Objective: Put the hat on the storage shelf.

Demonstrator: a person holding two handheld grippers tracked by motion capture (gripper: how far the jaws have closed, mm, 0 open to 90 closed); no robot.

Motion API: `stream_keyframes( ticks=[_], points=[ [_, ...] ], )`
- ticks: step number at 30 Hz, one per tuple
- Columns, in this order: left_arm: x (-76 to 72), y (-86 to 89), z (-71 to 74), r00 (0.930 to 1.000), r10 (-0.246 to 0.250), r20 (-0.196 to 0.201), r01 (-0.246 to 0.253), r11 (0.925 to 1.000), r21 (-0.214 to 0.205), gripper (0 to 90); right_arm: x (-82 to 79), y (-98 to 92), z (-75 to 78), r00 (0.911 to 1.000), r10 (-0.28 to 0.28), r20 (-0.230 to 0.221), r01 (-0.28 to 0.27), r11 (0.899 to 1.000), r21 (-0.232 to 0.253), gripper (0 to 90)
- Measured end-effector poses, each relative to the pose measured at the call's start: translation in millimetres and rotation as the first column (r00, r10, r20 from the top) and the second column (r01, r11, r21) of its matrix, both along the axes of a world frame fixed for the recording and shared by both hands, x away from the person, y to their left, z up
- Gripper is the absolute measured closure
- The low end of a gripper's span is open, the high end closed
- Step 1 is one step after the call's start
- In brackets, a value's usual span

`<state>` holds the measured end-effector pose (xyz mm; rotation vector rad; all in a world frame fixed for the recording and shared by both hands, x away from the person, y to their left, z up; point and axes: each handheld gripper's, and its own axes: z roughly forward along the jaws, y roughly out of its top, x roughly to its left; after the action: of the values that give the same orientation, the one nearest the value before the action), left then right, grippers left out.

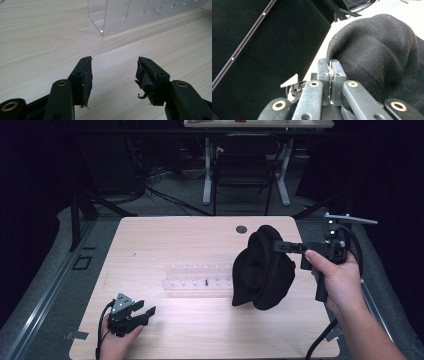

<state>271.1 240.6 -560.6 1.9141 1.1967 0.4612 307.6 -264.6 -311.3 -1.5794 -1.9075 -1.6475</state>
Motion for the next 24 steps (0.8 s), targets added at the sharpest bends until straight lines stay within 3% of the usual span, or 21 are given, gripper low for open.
stream_keyframes(
  ticks=[9, 24],
  points=[
    [0.4, -0.1, 0.0, 1.0000, -0.002, -0.002, 0.002, 1.0000, -0.003, 46.4, 12.1, 13.6, 4.3, 1.0000, 0.003, 0.010, -0.003, 1.000, 0.003, 88.7],
    [1.0, 0.0, 0.4, 1.0000, -0.003, 0.001, 0.003, 0.9999, -0.014, 46.3, 38.8, 52.3, 6.0, 0.9993, 0.022, 0.030, -0.022, 1.000, 0.014, 88.7]
  ],
)
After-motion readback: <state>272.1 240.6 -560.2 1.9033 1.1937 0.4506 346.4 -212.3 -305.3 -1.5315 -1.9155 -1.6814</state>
